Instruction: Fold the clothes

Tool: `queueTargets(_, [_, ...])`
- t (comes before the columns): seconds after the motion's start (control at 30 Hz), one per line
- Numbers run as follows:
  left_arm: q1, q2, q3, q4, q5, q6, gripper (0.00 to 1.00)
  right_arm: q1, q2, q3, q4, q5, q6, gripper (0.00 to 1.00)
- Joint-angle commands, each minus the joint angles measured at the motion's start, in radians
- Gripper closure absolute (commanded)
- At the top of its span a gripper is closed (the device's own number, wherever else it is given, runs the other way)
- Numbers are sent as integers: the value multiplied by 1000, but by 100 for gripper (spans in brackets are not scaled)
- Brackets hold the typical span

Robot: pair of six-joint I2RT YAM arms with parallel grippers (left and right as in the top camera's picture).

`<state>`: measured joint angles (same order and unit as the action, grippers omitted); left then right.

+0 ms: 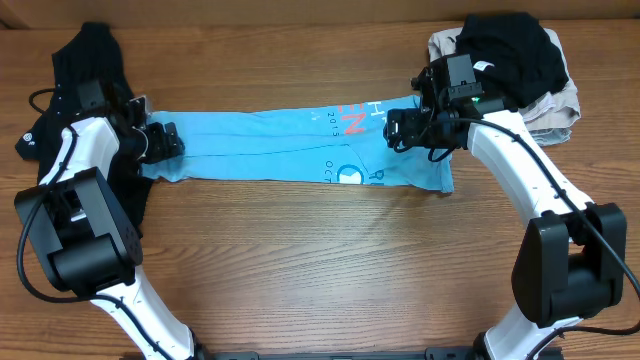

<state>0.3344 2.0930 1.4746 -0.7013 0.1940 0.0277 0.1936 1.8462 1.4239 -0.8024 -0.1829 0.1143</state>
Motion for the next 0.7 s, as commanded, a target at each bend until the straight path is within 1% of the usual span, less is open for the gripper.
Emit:
queueTargets(0.0, [19,18,13,-5,-119,-28,4,2,-4,10,3,6,-7,3])
queueTargets(0.1, [39,18,13,-4,-116,-28,0,2,-4,10,3,6,-7,3])
queueTargets(0.33, [132,18,13,-1,-106,-46,0,2,-4,10,3,6,-7,3])
queueTargets(0.37, [147,18,14,0,-79,-47,0,2,-4,10,4,8,-7,3])
queueTargets(0.47, [190,18,19,13,92,-45,0,2,-4,10,5,10,-7,3])
queueTargets(0.57, [204,18,28,23,234,7,0,2,-4,10,4,10,-7,3])
queueTargets(0.67, [203,18,51,0,246,22,0,2,-4,10,0,10,-7,3])
